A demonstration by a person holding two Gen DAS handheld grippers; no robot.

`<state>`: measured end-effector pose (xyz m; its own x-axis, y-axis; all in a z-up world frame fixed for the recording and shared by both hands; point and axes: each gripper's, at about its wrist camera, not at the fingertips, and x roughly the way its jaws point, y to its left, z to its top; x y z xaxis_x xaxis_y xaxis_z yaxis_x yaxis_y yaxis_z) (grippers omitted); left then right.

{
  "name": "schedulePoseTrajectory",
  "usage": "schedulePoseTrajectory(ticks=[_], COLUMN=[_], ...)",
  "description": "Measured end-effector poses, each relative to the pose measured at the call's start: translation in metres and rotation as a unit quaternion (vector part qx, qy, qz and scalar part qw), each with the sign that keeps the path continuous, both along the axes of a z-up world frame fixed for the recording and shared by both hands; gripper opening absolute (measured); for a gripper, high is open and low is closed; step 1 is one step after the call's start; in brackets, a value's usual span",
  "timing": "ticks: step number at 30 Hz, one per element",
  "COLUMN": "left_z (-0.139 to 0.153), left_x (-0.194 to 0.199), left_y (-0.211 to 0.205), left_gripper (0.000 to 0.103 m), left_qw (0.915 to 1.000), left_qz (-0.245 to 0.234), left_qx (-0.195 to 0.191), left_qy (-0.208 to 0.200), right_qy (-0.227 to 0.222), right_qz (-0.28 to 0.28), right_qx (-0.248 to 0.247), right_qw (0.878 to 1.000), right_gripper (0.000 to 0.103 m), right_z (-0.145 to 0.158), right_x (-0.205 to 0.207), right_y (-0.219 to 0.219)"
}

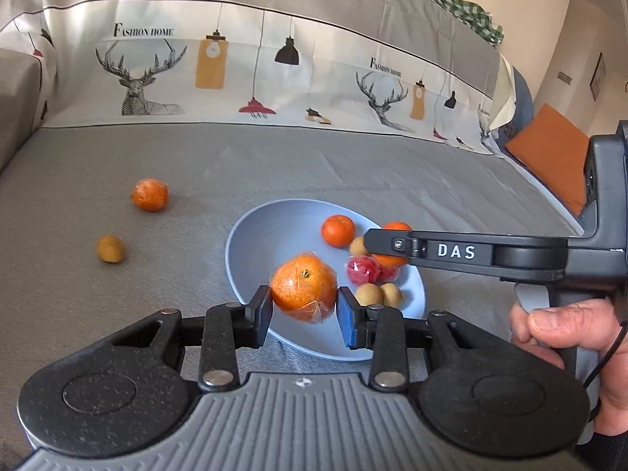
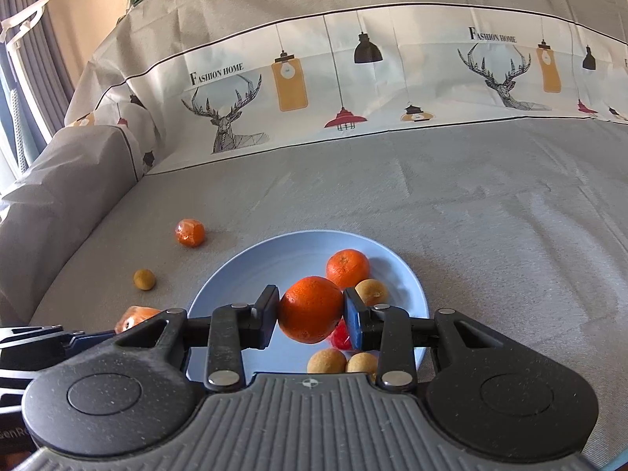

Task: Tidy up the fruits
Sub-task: 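Open both grippers to release the tangerines onto the plate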

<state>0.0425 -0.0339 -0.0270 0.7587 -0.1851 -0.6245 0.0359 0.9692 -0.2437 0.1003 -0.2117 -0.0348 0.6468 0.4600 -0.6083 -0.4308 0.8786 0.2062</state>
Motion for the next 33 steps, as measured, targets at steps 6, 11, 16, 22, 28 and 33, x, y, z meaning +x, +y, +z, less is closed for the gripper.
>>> schedulePoseTrajectory(ticks=[6,11,16,22,28,33], left_z=[-0.003,-0.007,-0.012,-0.019,-0.029,-0.033], left_x=[0.005,0.007,0.011,0.015,0.021,0.023], left_y=[0.013,0.017,0.016,0.019,0.015,0.019], left_gripper=[0.042,0.041,0.04,0.04,0.041,0.042], left_qw=[0.9994,0.9991,0.9989,0.9976,0.9961,0.9935], left_qz=[0.011,0.026,0.031,0.045,0.05,0.069], left_qx=[-0.032,-0.025,-0.005,-0.003,0.017,0.037], left_qy=[0.008,0.023,0.035,0.052,0.07,0.082], right_qy=[0.009,0.012,0.032,0.047,0.045,0.046], right_qz=[-0.002,-0.022,-0.076,-0.095,-0.086,-0.086], right_qx=[-0.009,-0.02,-0.049,-0.048,-0.058,-0.053], right_qw=[1.0,0.999,0.995,0.993,0.994,0.994], right_gripper=[0.058,0.06,0.071,0.071,0.071,0.072], right_z=[-0.003,-0.005,-0.014,-0.02,-0.021,-0.02], right_x=[0.0,0.003,0.012,0.015,0.014,0.014], right_y=[0.003,0.0,-0.007,-0.012,-0.007,-0.009])
